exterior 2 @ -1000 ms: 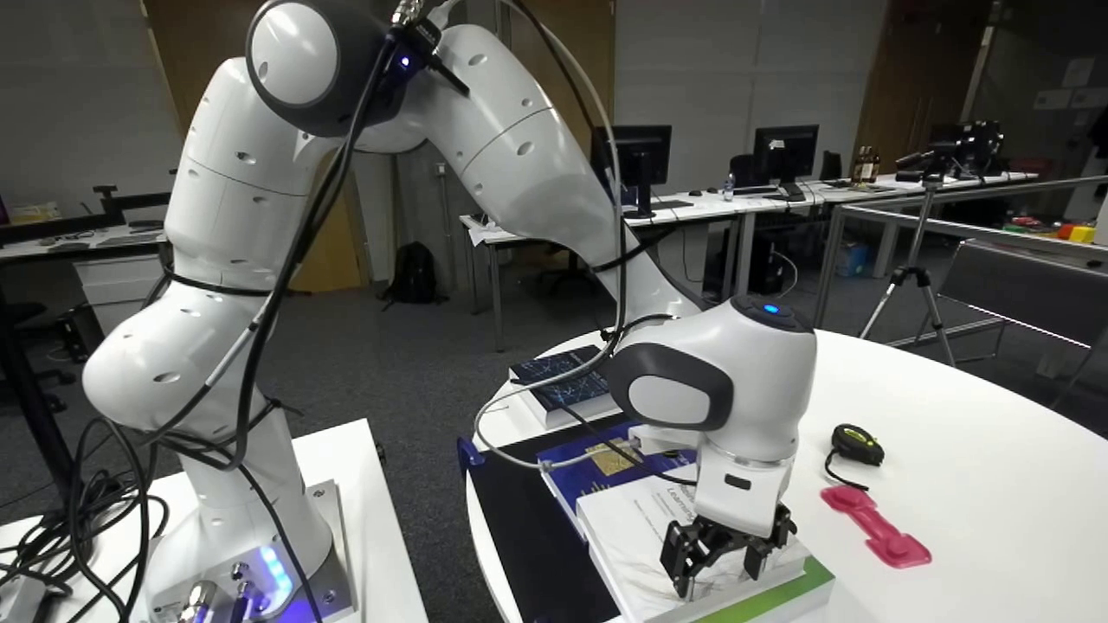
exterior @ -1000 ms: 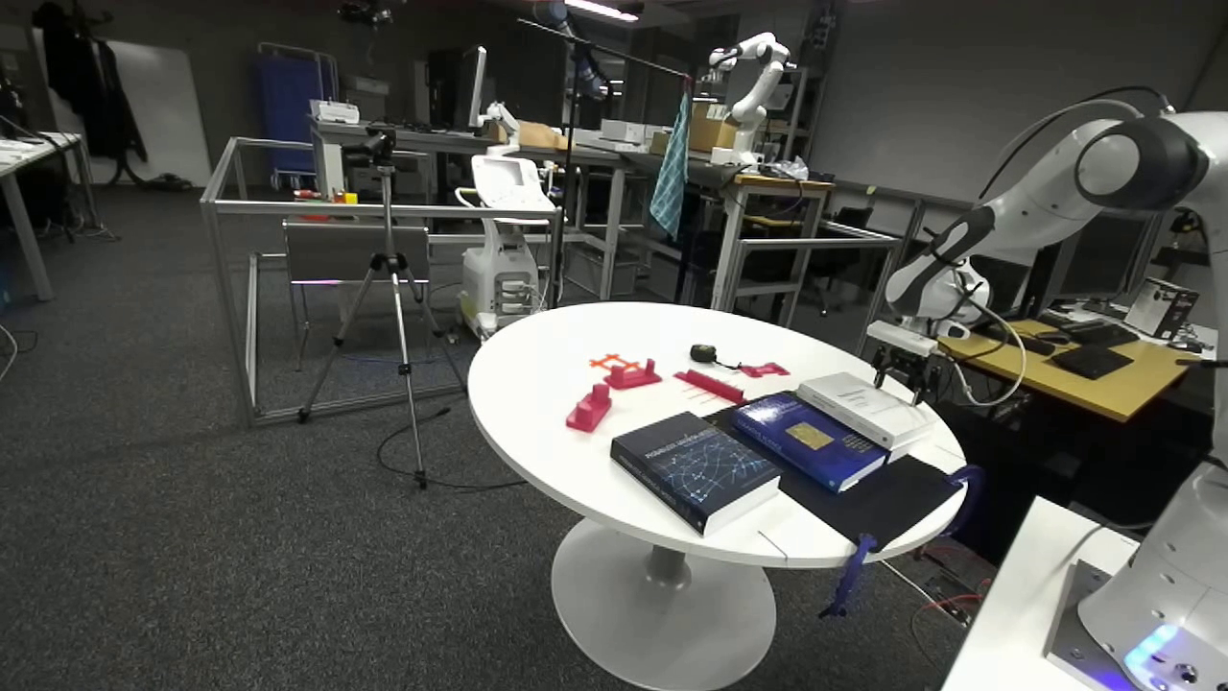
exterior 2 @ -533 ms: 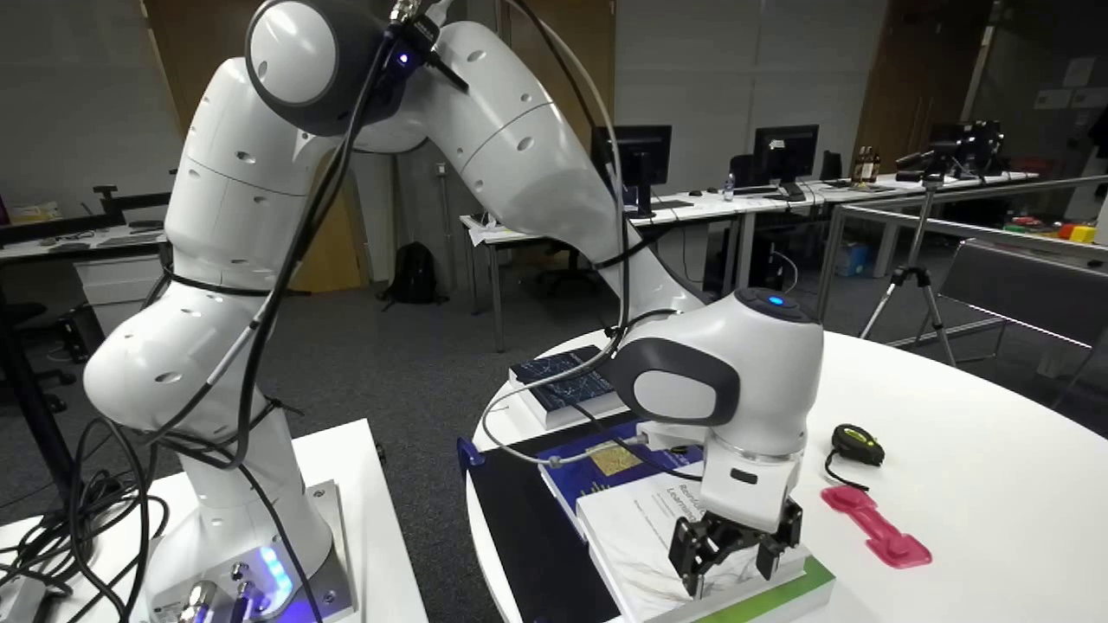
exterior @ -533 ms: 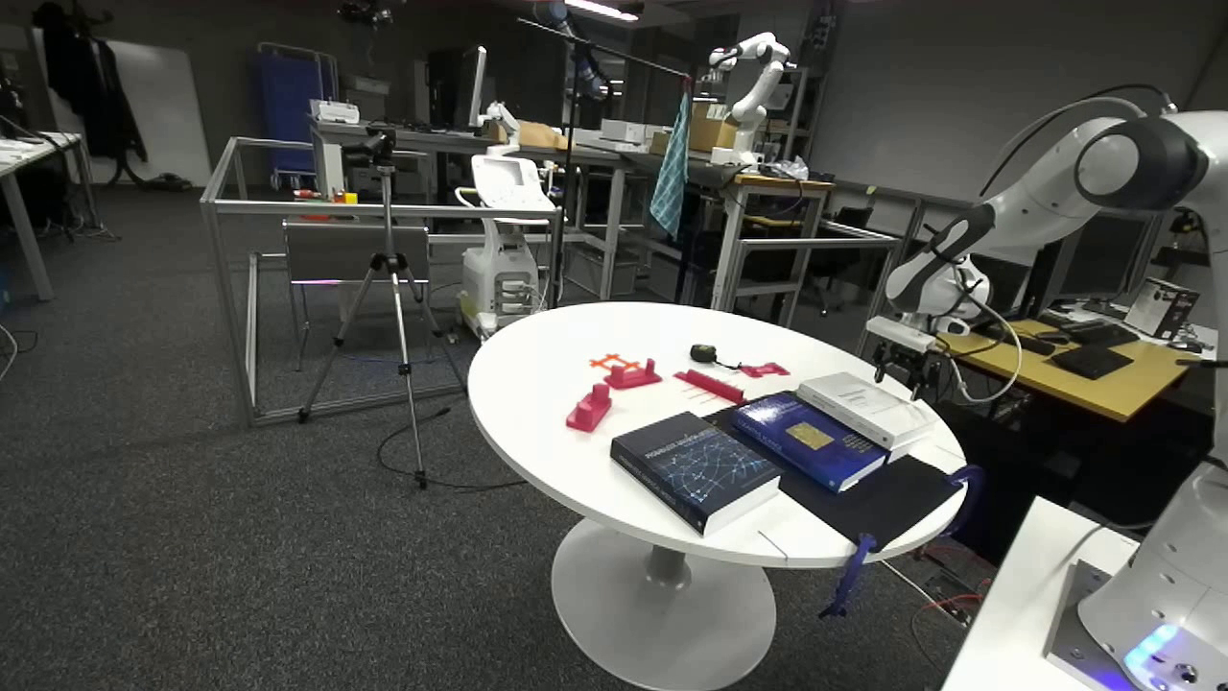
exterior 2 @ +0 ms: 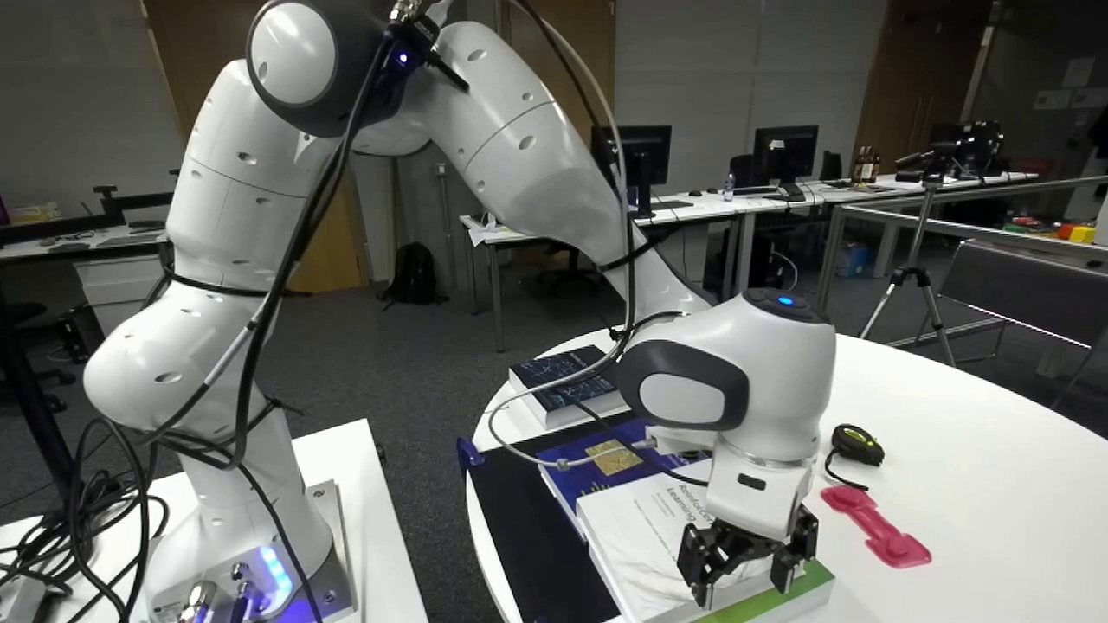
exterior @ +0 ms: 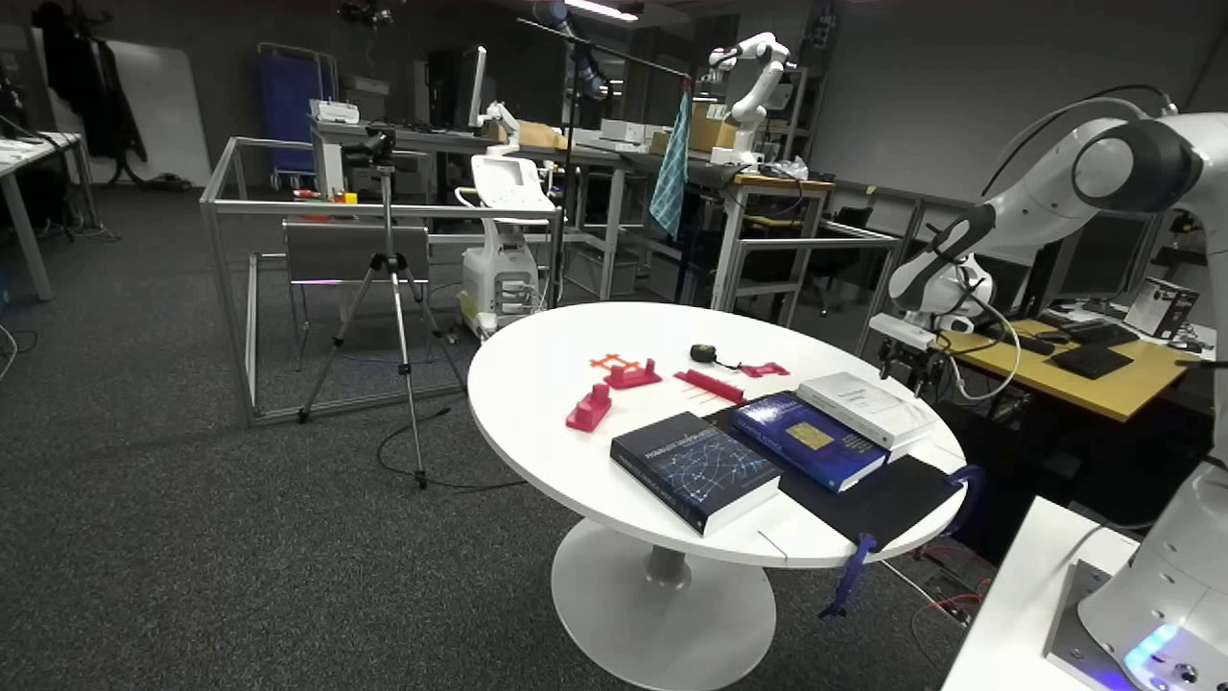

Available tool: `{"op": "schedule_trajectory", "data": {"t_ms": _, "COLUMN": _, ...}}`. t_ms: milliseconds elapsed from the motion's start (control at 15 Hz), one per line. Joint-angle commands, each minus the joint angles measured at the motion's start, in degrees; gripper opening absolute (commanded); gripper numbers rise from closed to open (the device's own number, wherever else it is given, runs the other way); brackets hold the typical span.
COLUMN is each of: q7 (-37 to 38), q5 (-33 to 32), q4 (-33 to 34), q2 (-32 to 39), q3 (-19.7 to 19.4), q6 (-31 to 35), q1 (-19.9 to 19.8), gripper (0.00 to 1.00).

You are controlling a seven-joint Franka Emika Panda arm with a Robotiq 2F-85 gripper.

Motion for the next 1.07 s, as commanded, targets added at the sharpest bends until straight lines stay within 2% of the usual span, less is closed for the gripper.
{"op": "schedule_trajectory", "data": {"t_ms": 0, "q7": 2.54, "q5": 0.01, "q4": 1.20, "q2": 1.64, "q3": 1.05, "q6": 0.79, "q1": -0.08, "gripper": 1.00}}
{"op": "schedule_trajectory", "data": {"t_ms": 1000, "q7": 3.50, "q5": -0.81, "q4": 5.45, "q2": 6.35, "q3": 1.31, "q6": 1.52, "q1": 0.07, "gripper": 1.00}}
